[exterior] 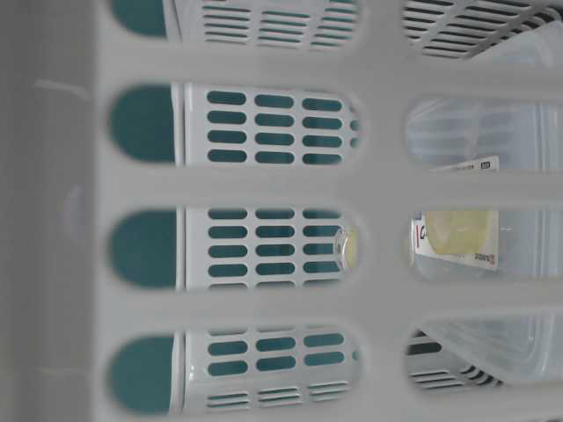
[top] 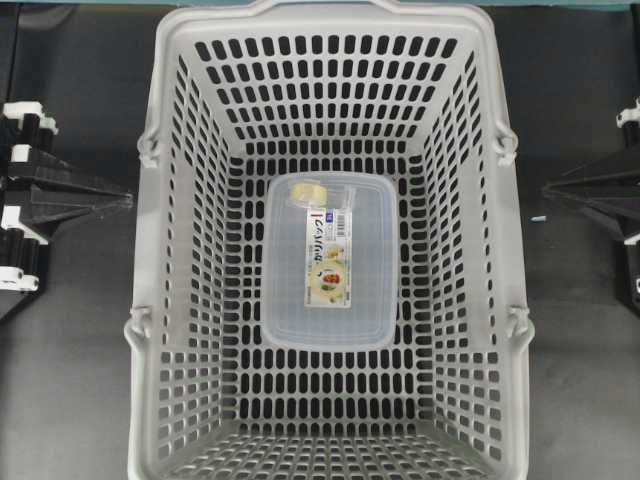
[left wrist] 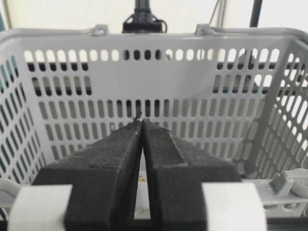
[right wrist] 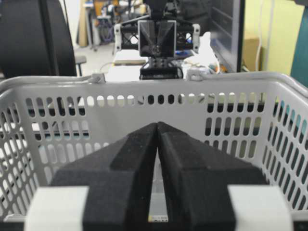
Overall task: Pick up the cellophane tape from the shopping basket with the left arm.
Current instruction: 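Move the left gripper into the basket above the clear tape roll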
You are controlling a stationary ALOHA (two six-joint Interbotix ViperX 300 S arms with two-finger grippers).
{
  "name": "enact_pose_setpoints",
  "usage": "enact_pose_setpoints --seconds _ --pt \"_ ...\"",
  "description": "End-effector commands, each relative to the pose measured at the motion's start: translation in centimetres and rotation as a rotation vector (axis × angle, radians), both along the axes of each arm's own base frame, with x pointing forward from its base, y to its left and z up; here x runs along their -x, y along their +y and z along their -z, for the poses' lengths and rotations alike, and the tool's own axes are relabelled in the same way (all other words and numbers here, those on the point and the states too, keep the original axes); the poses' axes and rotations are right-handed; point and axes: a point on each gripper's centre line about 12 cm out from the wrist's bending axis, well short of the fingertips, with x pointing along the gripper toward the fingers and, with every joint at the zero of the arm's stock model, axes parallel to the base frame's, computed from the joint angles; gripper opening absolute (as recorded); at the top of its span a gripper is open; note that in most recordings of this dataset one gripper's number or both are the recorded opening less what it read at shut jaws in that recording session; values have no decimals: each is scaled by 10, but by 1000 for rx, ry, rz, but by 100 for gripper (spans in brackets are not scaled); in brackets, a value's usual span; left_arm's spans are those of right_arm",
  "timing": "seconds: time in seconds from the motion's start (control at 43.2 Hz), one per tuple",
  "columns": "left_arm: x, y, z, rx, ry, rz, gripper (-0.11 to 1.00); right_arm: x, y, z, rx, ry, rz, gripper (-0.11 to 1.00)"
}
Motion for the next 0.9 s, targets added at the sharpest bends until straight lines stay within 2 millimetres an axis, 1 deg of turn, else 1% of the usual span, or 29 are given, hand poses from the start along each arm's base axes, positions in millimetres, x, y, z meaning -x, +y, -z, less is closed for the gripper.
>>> enact_pose_setpoints --seconds 0.0,0.023,0.093,0.231,0.37,0.486,0.694,0.74,0.786,0.81,0.856,0.879 --pt "-7 -1 -18 -15 25 7 6 -3 -1 -5 -5 -8 4 1" --pt "-9 -1 -20 -9 52 7 6 -3 -1 -4 -9 -3 4 1" --pt "-15 -1 -25 4 117 4 0 -2 -1 -3 -12 14 3 1" --pt "-31 -2 -40 18 259 5 0 -1 0 1 -14 71 2 1" --pt "-55 -7 -54 12 405 16 0 2 0 -5 -12 78 -2 1" --pt "-73 -9 -54 9 514 16 0 5 0 -5 -12 86 -2 1" --pt "-114 -13 -51 -10 706 17 0 7 1 -5 -12 103 -4 1" --pt "-121 -13 -49 -11 739 15 0 7 1 -5 -12 104 -7 4" --pt "-127 -13 -47 -12 765 14 0 7 1 -6 -12 103 -8 9" --pt "-133 -13 -45 -11 789 12 0 8 1 -7 -12 100 -7 15" --pt "-140 -14 -43 -4 811 9 0 8 1 -7 -12 100 -8 23" --pt "-143 -14 -42 -3 820 8 0 8 1 -6 -12 101 -7 30"
